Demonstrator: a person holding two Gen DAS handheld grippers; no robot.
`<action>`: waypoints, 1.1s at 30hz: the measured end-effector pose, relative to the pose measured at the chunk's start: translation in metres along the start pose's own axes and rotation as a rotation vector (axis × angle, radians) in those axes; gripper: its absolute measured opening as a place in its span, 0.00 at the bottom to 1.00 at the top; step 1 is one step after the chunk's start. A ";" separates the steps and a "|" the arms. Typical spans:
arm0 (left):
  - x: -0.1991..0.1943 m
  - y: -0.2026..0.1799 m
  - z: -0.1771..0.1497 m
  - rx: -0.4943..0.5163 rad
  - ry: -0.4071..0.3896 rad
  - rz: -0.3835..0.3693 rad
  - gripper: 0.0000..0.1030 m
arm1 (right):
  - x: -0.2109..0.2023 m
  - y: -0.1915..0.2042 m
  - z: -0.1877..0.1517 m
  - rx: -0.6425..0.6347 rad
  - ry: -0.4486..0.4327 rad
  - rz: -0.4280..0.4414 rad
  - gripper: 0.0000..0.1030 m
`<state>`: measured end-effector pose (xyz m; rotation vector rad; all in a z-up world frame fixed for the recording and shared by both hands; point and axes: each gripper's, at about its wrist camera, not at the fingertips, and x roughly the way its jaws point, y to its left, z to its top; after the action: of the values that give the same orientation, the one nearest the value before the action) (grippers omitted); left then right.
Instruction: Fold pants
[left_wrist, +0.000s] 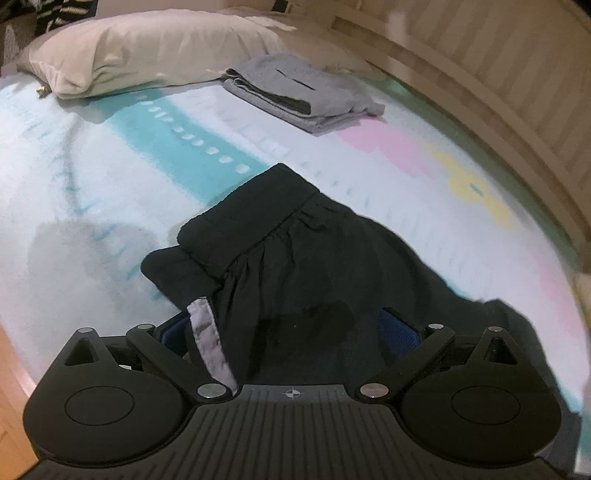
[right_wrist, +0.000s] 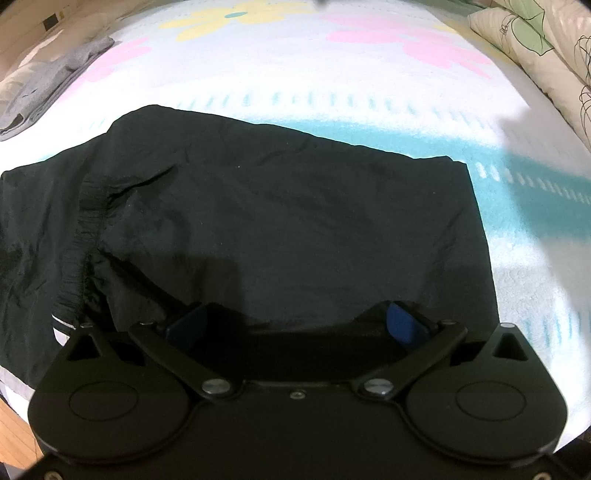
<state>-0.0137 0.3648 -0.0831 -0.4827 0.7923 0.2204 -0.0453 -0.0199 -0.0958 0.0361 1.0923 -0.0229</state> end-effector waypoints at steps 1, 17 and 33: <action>0.000 0.001 0.000 -0.014 -0.005 -0.005 0.97 | 0.000 0.000 0.000 0.000 0.000 -0.001 1.00; -0.057 -0.058 0.002 0.125 -0.121 0.004 0.09 | -0.002 -0.003 -0.001 -0.005 0.001 0.012 1.00; -0.041 -0.167 -0.087 0.535 0.125 -0.335 0.29 | -0.003 -0.005 0.001 -0.025 0.016 0.037 1.00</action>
<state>-0.0348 0.1759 -0.0502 -0.1156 0.8405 -0.3317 -0.0461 -0.0247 -0.0928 0.0337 1.1074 0.0241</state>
